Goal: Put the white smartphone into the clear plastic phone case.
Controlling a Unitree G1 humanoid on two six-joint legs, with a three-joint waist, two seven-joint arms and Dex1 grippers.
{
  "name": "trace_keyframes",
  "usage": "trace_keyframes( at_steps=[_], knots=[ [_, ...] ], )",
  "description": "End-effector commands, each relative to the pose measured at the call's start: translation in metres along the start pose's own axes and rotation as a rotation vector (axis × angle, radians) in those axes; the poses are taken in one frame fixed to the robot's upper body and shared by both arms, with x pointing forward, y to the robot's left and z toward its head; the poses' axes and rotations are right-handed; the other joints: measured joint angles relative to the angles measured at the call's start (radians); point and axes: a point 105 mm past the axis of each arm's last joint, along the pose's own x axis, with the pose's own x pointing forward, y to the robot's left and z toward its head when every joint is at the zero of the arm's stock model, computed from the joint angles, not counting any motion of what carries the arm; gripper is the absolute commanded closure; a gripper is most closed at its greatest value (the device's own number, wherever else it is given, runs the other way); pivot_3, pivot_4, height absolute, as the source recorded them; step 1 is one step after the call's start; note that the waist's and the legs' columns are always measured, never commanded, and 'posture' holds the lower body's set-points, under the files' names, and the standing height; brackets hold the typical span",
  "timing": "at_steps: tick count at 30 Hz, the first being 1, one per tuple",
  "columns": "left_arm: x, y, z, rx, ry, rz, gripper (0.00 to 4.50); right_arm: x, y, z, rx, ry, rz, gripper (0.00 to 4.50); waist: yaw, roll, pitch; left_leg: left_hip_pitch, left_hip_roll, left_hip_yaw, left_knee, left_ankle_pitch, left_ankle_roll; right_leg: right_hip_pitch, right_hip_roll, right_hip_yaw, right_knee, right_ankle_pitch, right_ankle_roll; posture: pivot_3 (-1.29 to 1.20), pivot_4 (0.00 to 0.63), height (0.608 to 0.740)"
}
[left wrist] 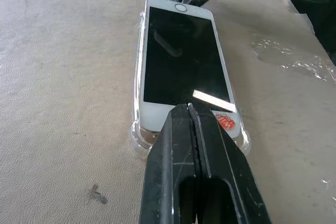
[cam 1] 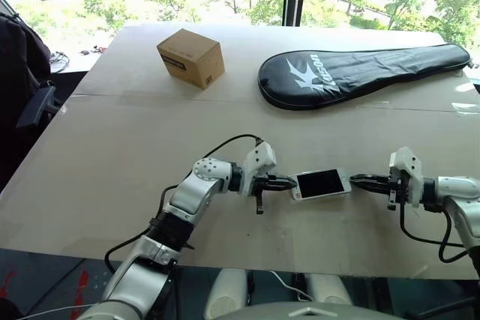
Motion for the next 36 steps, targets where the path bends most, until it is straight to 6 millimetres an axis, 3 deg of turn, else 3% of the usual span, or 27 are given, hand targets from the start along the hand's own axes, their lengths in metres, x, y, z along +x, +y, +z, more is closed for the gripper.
trace_keyframes(
  at_steps=[1, 4, 13, 24, 36],
  knots=[
    [-0.008, 0.001, 0.028, 0.029, -0.073, 0.007, 4.5, -0.008, -0.007, 0.013, -0.043, -0.033, -0.025, 4.44, -0.001, 0.001, 0.003, 0.0, 0.0, 0.0, 0.0, 0.0, 0.0, 0.0, 0.0, 0.0, 0.0, 0.0, 0.0, 0.0, 0.15, 0.738],
    [-0.013, -0.004, 0.031, 0.048, -0.044, -0.028, 4.5, -0.007, -0.005, 0.014, -0.042, -0.035, -0.017, 4.44, 0.0, 0.002, 0.004, -0.001, 0.0, -0.001, 0.0, 0.001, -0.001, 0.0, 0.0, 0.0, -0.001, 0.0, 0.0, 0.0, 0.15, 0.738],
    [-0.034, -0.005, -0.003, 0.016, 0.163, 0.006, 4.5, -0.001, -0.002, 0.015, -0.037, -0.051, -0.001, 4.44, 0.002, 0.002, 0.004, -0.001, -0.001, 0.0, -0.01, 0.003, -0.005, -0.001, 0.0, -0.001, -0.008, 0.0, 0.0, 0.0, 0.15, 0.738],
    [-0.006, -0.013, -0.004, -0.001, 0.135, -0.052, 4.5, -0.011, 0.006, 0.017, -0.018, -0.041, 0.03, 4.44, 0.017, 0.002, 0.004, -0.002, -0.002, 0.0, -0.01, 0.003, -0.005, -0.001, 0.0, -0.001, -0.009, 0.0, 0.0, 0.0, 0.15, 0.738],
    [-0.006, -0.011, -0.005, -0.001, 0.135, -0.036, 4.5, -0.009, 0.012, 0.028, -0.015, -0.091, 0.041, 4.44, 0.017, 0.002, 0.004, -0.001, -0.002, 0.0, -0.01, 0.003, -0.005, -0.001, 0.0, -0.001, -0.008, 0.0, 0.001, 0.0, 0.15, 0.738]
  ],
)
